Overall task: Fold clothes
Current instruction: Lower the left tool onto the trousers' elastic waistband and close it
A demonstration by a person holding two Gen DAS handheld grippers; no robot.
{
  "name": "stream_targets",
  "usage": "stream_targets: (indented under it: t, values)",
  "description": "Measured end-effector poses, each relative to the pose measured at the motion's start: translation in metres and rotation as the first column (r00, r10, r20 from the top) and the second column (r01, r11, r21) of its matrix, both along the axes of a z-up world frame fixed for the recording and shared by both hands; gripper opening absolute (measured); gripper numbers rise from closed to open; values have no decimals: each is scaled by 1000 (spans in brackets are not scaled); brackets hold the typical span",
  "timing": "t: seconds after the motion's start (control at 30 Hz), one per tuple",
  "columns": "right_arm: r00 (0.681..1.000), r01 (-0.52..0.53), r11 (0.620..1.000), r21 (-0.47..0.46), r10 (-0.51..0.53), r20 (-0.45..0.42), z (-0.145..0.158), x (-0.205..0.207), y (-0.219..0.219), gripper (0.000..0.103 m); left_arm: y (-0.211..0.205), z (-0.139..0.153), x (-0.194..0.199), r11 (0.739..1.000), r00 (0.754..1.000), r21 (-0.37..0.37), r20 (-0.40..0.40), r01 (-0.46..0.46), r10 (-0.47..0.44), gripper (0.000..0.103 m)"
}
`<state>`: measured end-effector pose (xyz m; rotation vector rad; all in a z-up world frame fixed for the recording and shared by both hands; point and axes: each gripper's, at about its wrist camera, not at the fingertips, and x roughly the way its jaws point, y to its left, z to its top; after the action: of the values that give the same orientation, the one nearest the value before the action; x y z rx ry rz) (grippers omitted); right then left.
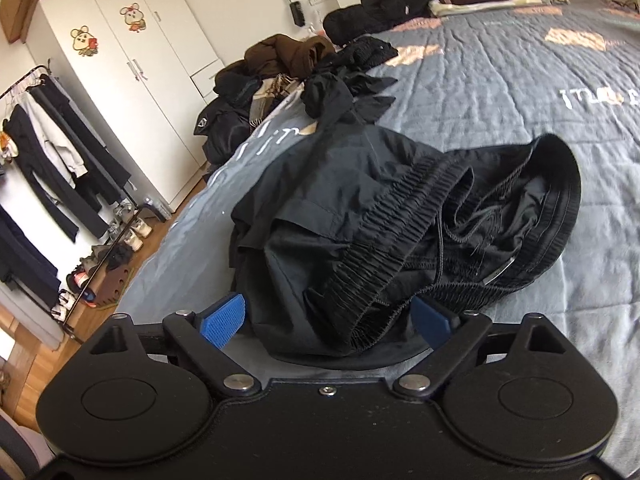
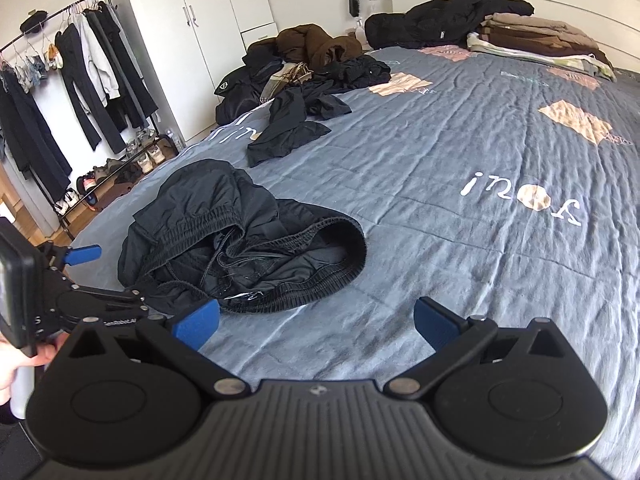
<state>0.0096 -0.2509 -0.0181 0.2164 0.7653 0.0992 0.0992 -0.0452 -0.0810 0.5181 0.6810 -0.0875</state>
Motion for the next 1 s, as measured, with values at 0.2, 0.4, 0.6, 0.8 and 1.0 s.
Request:
stream_targets:
  t: [0.2, 0.4, 0.6, 0.8, 1.0]
  values:
    - [1000, 15, 1000, 9, -15, -10, -3, 0, -7, 103, 2, -12, 14, 1000, 1000, 20, 8, -7, 7, 74]
    - [1000, 31, 999, 23, -31, -4, -1, -2, -14, 103, 1, -15, 19, 999, 999, 53, 31, -10, 8, 28]
    - [999, 48, 998, 34, -48, -9, -3, -3, -21, 103, 9, -14, 23, 998, 999, 57, 25, -27, 26, 21]
    - [999, 43, 999, 29, -43, -11, -4, -5, -20, 103, 6, -19, 32, 992, 999, 121, 47, -25, 19, 34]
    - [999, 48, 999, 24, -48, -11, -4, -7, -23, 103, 5, -22, 36, 992, 999, 123, 44, 6, -11, 9]
